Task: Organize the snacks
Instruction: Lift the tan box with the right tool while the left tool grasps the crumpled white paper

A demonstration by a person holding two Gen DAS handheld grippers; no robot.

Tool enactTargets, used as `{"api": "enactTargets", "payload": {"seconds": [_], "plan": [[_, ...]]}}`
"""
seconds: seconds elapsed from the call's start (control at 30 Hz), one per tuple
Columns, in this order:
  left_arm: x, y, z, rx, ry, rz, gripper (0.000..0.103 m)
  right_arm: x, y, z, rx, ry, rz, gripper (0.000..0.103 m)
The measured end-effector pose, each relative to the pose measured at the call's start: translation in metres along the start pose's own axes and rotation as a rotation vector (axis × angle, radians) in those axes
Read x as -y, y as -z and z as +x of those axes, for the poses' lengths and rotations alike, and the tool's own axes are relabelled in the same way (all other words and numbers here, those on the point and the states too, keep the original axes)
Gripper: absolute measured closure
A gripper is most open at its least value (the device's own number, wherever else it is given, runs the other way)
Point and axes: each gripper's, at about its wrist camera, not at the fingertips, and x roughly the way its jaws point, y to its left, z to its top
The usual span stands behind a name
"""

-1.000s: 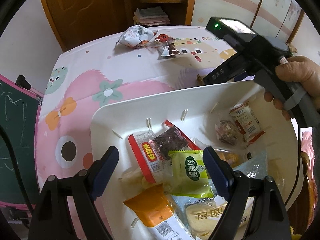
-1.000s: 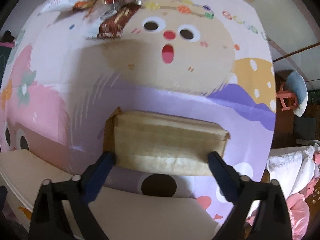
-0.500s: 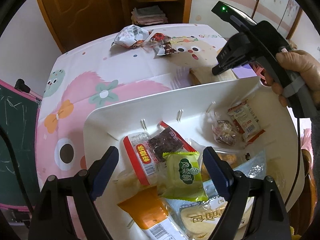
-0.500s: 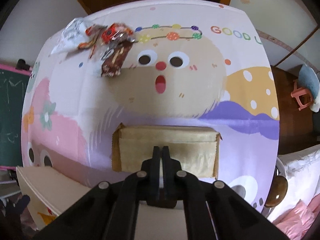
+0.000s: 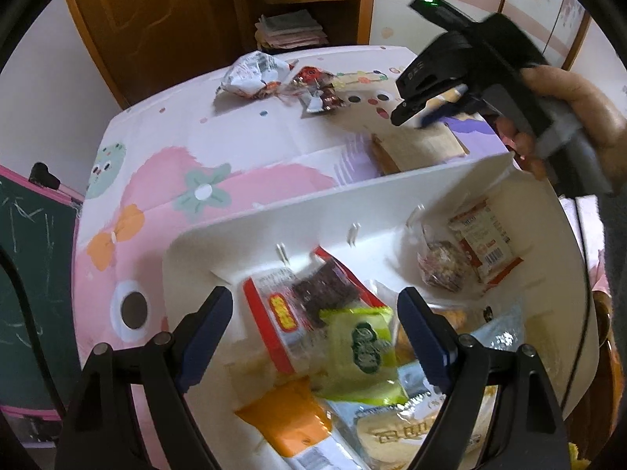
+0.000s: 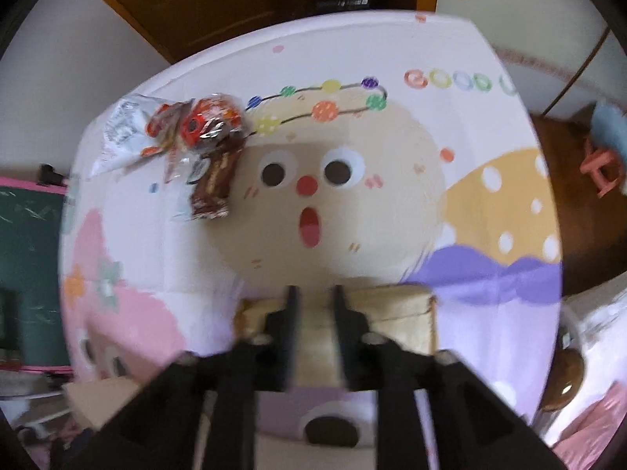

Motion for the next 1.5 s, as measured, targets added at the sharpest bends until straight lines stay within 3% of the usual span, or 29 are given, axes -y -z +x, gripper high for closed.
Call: {"api": "enactTargets", "payload": {"seconds": [0.07,0.23,0.3,0.43,0.6,0.73,0.9,0.97,1.07,1.17,1.3,1.5], "plan": [[-0.007,-0.01,-0.003,0.007,-0.003,-0.003,0.018,0.002,0.01,-0.007,-0.013,0.019,0.041,0.021],[-0.024,-0.033,-0.012,0.044,-0.031,-0.006,0.018,0.027,0.027,-0.032,-0.049,0.0,0.205,0.018],[-0.032,-0.043,-0.016,0.062,-0.037,-0.015,0.018,0.041,0.055,-0.041,-0.082,-0.021,0.296,0.017],[-0.046,-0.055,-0.025,0.093,-0.038,-0.038,0.018,0.051,0.062,-0.033,-0.145,-0.024,0.377,0.017],[-0.057,-0.068,-0.031,0.118,-0.053,-0.045,0.018,0.051,0.063,-0.009,-0.178,-0.095,0.466,0.017],[-0.073,-0.088,-0.033,0.132,-0.096,-0.063,0.018,0.043,0.052,0.0,-0.131,-0.014,0.443,0.017],[-0.104,-0.136,-0.027,0.151,-0.129,-0.144,0.018,0.018,0.038,0.009,-0.101,0.088,0.361,0.01],[-0.115,-0.16,-0.015,0.139,-0.14,-0.183,0.018,0.006,0.034,0.013,-0.093,0.159,0.305,0.01],[-0.125,-0.196,0.016,0.07,-0.093,-0.232,0.018,-0.009,0.029,0.021,-0.127,0.257,0.222,0.011],[-0.125,-0.224,0.058,-0.012,-0.08,-0.256,0.018,-0.011,0.03,0.021,-0.136,0.261,0.176,0.014],[-0.118,-0.244,0.109,-0.098,-0.086,-0.261,0.018,-0.011,0.031,0.015,-0.13,0.26,0.108,0.038],[-0.125,-0.261,0.144,-0.055,0.052,-0.429,0.018,0.01,0.039,-0.004,-0.118,0.199,0.022,0.045]]}}
